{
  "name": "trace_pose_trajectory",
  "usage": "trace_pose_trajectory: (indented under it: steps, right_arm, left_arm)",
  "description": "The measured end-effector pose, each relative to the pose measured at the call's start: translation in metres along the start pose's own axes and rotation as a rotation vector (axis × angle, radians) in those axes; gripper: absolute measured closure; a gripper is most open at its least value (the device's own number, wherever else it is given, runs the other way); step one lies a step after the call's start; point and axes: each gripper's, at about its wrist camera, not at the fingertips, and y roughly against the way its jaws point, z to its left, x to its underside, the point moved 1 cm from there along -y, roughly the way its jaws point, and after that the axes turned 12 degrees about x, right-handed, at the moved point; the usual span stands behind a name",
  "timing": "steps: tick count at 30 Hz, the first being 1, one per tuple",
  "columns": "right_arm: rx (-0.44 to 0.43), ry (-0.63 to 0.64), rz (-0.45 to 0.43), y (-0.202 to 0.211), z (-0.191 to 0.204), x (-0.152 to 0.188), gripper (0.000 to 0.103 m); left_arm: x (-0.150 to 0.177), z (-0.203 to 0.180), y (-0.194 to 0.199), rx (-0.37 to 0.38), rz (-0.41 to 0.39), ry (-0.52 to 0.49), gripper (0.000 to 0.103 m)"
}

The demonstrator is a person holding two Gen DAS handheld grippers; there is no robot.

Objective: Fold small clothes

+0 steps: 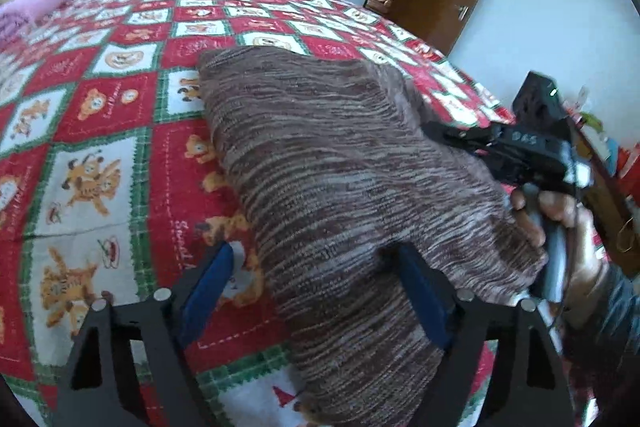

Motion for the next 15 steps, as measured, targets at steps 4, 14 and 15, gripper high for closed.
trace_pose_trajectory:
  steps: [4,14,15]
  right_arm:
    - [0.010,0.013,-0.005,0.000,0.002,0.001,0.070]
    - [-0.034,0.017,0.008,0.000,0.000,0.002,0.079]
    - [-0.033,0.012,0.010,-0.001,-0.002,0.002,0.079]
  left_arm:
    - [-0.001,0.008,0.003,0.071,-0.027,0.060,0.028]
    - [0.000,-0.014,-0.009,-0.027,0.027,-0.059,0.039]
    - [0.000,-0.012,-0.008,-0.016,0.027,-0.048,0.040]
